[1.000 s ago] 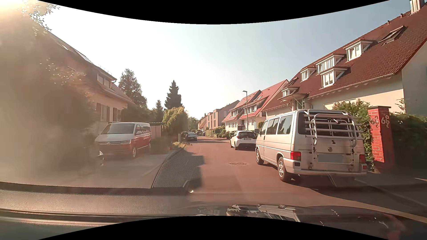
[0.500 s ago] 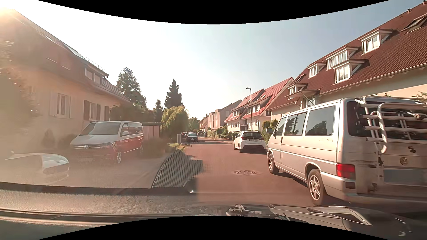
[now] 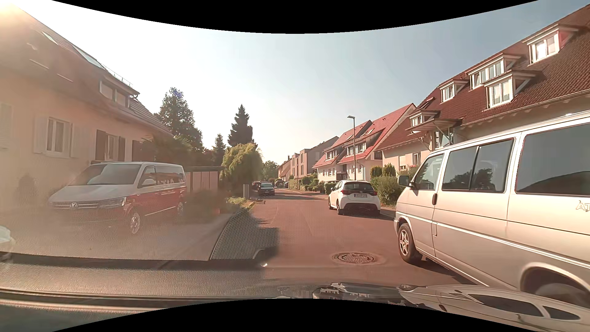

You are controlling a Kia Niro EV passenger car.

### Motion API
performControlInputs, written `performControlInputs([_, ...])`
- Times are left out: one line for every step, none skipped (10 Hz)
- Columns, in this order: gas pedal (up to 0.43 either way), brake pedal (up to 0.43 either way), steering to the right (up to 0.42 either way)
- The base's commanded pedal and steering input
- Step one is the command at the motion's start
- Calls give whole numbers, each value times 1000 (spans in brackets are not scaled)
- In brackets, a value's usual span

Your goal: Follow the waypoints while adhering to traffic rules and regulations

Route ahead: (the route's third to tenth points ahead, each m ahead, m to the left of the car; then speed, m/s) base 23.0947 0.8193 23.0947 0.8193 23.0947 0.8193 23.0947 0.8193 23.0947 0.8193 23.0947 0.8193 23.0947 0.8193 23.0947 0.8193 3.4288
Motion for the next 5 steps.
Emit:
performControlInputs([0, 0, -25])
performControlInputs([0, 0, -25])
performControlInputs([0, 0, -25])
performControlInputs([0, 0, -25])
performControlInputs([0, 0, -25])
